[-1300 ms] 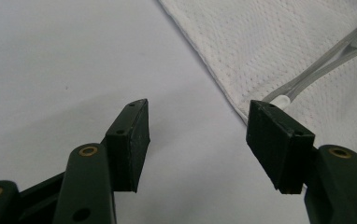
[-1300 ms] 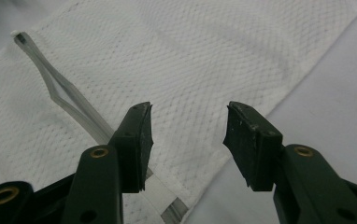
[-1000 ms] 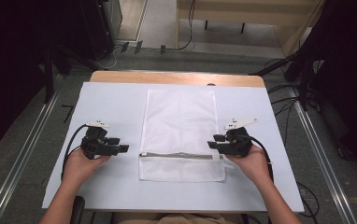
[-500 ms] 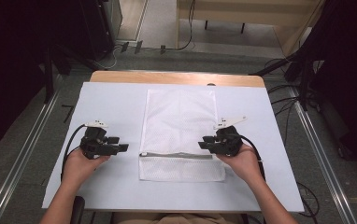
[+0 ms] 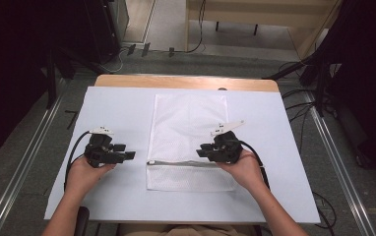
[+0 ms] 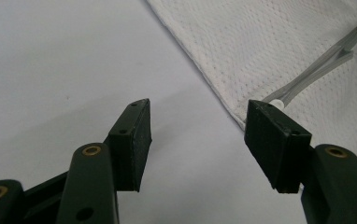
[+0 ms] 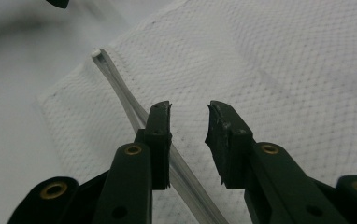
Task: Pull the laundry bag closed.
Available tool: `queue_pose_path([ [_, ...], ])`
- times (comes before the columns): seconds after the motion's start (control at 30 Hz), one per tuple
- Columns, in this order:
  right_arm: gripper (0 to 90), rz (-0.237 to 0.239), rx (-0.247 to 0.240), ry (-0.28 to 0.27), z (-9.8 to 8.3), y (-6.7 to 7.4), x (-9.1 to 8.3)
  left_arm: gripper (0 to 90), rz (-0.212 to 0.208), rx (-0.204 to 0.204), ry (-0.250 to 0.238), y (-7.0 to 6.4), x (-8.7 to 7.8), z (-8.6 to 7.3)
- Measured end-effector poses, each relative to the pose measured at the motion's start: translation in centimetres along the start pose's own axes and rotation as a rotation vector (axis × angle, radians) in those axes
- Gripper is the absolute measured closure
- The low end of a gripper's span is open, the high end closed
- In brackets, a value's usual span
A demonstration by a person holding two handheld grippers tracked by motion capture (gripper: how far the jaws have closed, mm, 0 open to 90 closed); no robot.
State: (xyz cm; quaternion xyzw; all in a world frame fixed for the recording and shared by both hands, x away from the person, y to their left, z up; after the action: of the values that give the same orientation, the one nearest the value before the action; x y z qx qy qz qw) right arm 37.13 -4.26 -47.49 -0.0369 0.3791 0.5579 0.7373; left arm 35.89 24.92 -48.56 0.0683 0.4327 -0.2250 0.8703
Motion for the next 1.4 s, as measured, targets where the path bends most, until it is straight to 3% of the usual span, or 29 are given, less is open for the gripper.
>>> queue_pose_path([
  [0.93, 74.3, 0.073, -0.056, 0.060, 2.2, 2.4, 5.1, 41.3, 0.013, -0.014, -0.003, 0.6, -0.1, 0.0],
  [1.4, 75.0, 0.109, -0.050, 0.046, 3.0, 3.0, 7.3, 41.4, 0.015, -0.025, -0.011, 0.9, -0.2, 0.0],
])
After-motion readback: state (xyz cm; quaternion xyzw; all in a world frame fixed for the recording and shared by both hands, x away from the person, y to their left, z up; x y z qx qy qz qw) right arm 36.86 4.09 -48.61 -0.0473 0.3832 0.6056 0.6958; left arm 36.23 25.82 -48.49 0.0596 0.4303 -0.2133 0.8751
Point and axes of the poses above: each handheld gripper's, and its own axes: x roughly forward along the jaws, z roughly out of its top, y roughly to its left, the point moved 8 cm from there along x, roughly forward along the jaws, and after that the axes turned 14 degrees about z, right-handed, at the moved point
